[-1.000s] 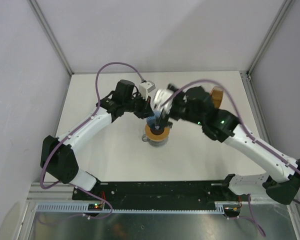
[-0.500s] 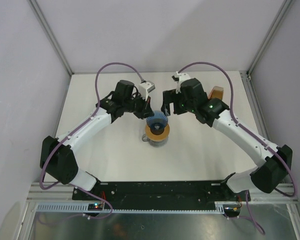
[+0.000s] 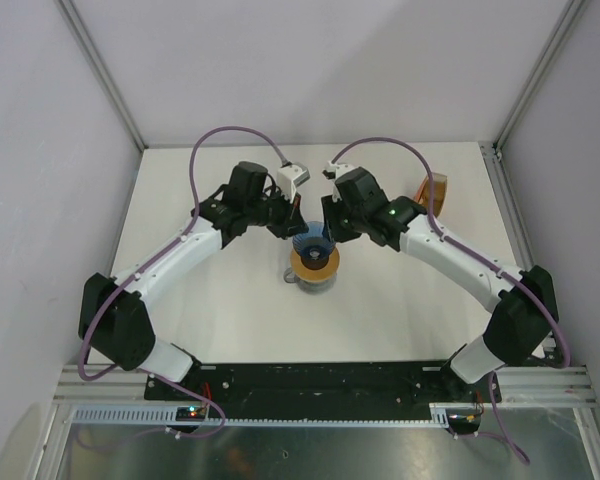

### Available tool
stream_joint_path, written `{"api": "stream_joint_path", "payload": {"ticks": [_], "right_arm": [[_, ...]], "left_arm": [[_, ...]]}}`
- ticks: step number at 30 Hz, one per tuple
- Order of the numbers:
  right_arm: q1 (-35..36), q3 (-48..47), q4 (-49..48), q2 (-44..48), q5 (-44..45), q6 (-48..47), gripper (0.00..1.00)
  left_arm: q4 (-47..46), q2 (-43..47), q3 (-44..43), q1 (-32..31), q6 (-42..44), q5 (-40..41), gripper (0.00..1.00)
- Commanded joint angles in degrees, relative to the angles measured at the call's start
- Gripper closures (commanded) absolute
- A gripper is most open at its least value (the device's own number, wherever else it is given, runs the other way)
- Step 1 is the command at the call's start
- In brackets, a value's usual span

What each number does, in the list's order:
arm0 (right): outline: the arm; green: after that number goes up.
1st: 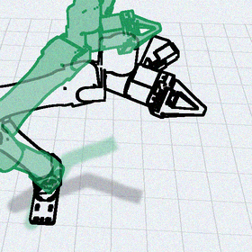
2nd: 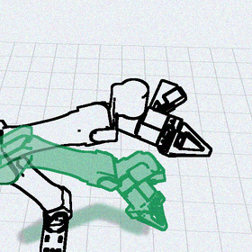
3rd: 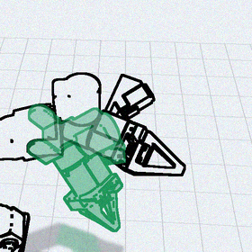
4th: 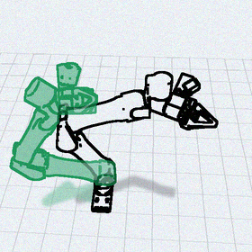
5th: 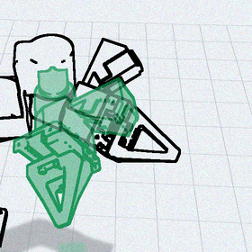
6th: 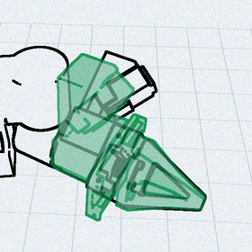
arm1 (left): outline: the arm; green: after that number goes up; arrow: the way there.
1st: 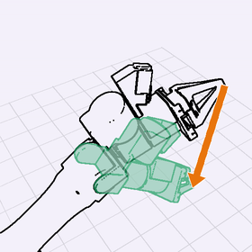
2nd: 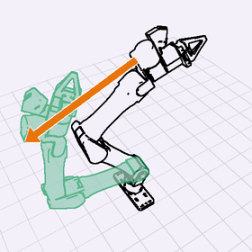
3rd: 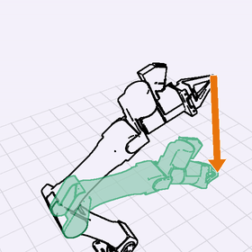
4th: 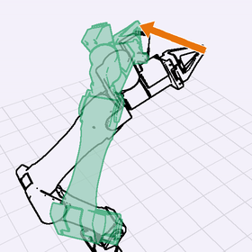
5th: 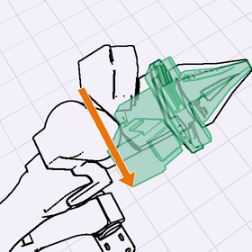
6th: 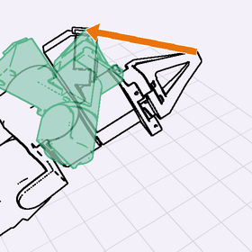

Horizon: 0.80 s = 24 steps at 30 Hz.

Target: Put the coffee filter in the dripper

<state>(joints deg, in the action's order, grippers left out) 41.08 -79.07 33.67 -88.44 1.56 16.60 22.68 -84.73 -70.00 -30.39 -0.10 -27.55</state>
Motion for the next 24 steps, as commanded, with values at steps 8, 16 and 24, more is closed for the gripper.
{"api": "stream_joint_path", "payload": {"ticks": [8,16,24], "right_arm": [[-1.92,-0.52,0.30,-1.89,-4.50,2.37,0.99],[-3.62,-0.56,3.03,-4.66,-8.09,2.80,1.00],[-5.04,-0.56,4.69,-7.76,-10.56,2.22,1.00]], "left_arm": [[3.08,-1.03,2.84,-0.30,3.70,1.71,1.00],[4.24,-1.71,2.36,-0.27,3.96,1.25,1.00],[4.95,-3.78,2.66,0.22,4.04,0.55,1.00]]}}
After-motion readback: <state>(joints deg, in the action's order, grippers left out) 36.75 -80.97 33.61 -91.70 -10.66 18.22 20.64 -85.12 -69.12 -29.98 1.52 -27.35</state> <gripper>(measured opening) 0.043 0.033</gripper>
